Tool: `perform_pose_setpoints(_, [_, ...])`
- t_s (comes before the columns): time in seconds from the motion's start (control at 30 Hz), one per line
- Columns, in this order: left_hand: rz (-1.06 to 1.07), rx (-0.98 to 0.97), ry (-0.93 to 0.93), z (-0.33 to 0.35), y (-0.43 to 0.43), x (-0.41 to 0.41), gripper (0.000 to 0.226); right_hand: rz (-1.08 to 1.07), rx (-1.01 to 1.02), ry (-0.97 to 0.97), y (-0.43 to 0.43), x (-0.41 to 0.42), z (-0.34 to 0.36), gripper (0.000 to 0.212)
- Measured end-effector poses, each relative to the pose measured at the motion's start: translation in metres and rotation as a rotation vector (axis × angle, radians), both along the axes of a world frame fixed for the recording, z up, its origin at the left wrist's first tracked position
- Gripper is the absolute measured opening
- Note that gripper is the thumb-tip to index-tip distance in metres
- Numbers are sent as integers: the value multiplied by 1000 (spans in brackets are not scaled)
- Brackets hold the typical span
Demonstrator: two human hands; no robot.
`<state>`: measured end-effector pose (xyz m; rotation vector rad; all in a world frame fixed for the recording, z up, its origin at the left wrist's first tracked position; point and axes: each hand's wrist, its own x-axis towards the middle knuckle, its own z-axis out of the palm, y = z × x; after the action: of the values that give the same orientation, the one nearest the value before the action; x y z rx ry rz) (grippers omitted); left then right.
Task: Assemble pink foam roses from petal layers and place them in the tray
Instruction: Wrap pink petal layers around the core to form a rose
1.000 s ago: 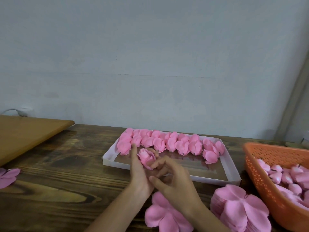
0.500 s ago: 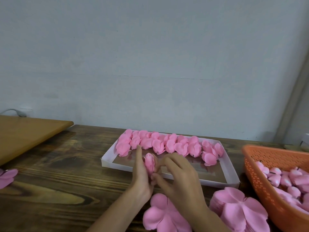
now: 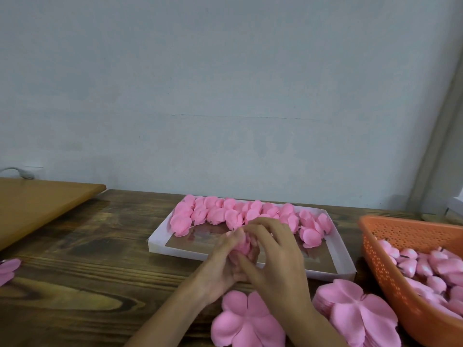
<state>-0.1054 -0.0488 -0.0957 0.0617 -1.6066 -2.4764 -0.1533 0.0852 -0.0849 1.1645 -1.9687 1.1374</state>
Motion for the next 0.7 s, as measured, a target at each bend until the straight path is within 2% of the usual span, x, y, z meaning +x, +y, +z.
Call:
perform_pose_setpoints(0.07, [-137, -93, 82, 3, -10, 5, 49, 37, -17, 2, 1, 0, 2, 28])
perform_pose_setpoints(0.23, [-291, -307, 155, 4, -29, 13, 47, 130, -38, -94, 2, -1, 4, 32])
perform_pose_setpoints(0.37, [-123, -485, 145, 2, -22, 7, 28, 150, -44, -125, 3, -7, 3, 36])
perform_pose_setpoints(0.5, [79, -512, 156, -7, -13, -2, 26, 124, -23, -93, 4, -11, 2, 31])
perform_pose_setpoints(0.6, [154, -550, 168, -11, -10, -4, 15, 127, -30, -66, 5, -14, 1, 26])
perform_pose_setpoints(0.7, [197, -585, 179, -10, -8, -5, 15, 128, -55, -39, 4, -15, 0, 27])
